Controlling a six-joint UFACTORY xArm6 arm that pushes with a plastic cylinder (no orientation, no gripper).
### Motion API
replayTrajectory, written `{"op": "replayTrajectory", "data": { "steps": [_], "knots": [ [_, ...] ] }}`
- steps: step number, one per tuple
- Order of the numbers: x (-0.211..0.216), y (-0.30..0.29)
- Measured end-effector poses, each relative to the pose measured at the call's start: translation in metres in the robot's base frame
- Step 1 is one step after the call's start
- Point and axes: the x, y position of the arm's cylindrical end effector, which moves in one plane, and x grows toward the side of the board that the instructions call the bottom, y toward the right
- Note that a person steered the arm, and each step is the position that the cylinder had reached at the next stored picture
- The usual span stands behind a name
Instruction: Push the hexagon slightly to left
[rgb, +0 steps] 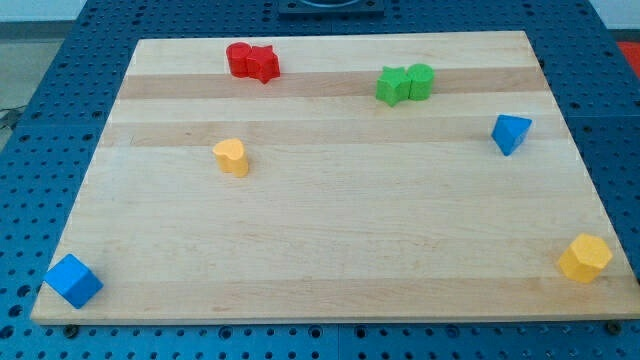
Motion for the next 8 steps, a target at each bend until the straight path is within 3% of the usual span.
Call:
{"op": "replayTrajectory", "data": {
  "steps": [3, 4, 5, 7, 8],
  "knots": [
    [-0.030, -0.028],
    [0.000, -0.059],
    [0.003, -0.069],
    [-0.007, -0.013],
    [-0.027, -0.030]
  ]
}}
